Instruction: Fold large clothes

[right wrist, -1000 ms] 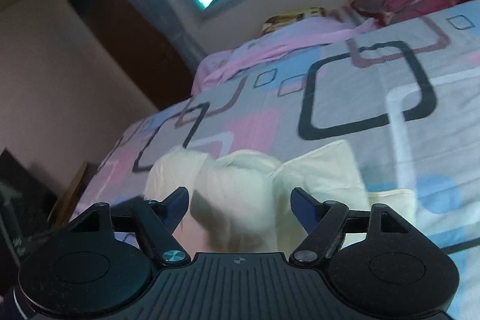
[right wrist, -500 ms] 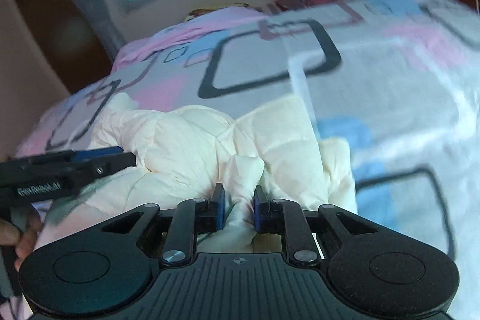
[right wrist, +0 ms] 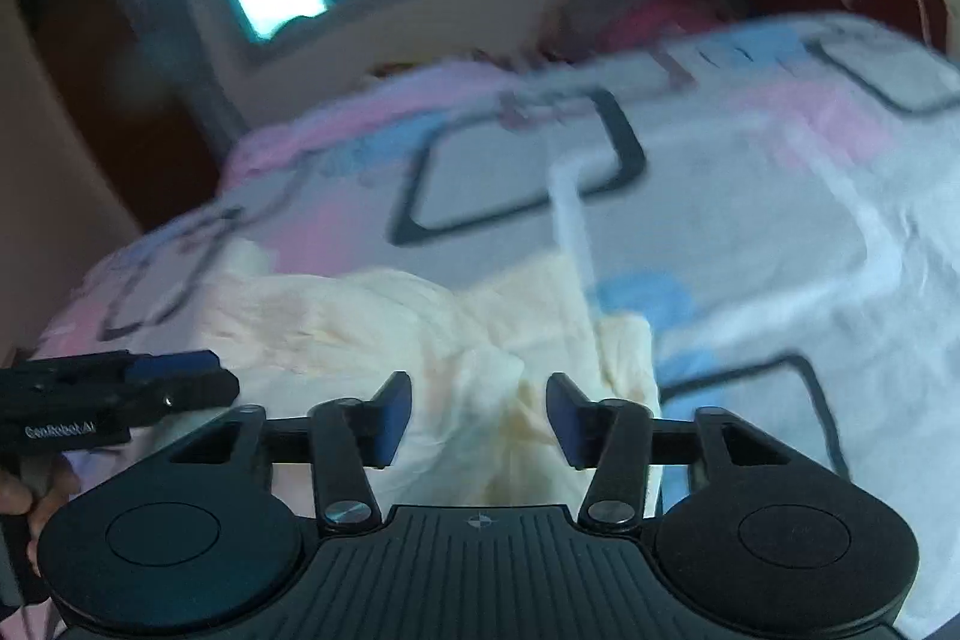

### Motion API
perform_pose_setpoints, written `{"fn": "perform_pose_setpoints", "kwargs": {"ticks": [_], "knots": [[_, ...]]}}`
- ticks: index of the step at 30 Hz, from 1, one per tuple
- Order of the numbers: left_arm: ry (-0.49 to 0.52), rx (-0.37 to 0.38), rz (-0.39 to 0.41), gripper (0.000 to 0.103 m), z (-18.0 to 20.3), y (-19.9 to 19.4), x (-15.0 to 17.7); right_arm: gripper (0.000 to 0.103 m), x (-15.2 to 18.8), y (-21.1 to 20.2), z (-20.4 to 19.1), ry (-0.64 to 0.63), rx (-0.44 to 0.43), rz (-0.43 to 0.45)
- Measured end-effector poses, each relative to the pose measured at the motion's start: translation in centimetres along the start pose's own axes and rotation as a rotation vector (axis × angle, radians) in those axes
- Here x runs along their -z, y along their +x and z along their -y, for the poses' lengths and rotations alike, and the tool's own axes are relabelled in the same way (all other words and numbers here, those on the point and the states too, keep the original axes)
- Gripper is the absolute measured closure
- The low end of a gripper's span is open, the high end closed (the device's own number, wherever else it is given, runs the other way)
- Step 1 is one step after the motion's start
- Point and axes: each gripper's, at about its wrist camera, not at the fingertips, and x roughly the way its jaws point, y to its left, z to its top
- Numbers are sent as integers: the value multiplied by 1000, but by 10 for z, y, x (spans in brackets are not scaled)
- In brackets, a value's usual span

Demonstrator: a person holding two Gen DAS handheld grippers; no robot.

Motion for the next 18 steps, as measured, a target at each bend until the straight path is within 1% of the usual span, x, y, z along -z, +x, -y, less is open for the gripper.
{"fn": "perform_pose_setpoints", "kwargs": {"ticks": [2,4,8,10,11,13,15,16,18], "knots": [[-7,24,8,60,8,-16,9,53,3,-9,-14,-72,-8,-47],[-5,15,0,60,20,-27,21,53,10,-12,-25,-129,-9,-86],[-10,10,-27,60,41,-41,40,54,32,-17,-33,-144,16,-173],[-11,-21,-64,60,50,-44,50,54,50,-21,-34,-151,18,-207],[5,-34,-79,60,55,-46,55,54,58,-23,-33,-161,28,-223],[21,-46,-108,60,60,-48,62,55,76,-23,-29,-171,68,-241],[14,-37,-130,60,61,-44,70,56,91,-17,-26,-180,101,-260],[30,-38,-142,60,62,-40,74,56,99,-12,-25,-193,118,-265],[81,-54,-160,60,64,-27,81,56,108,-5,-20,-166,120,-275]]}}
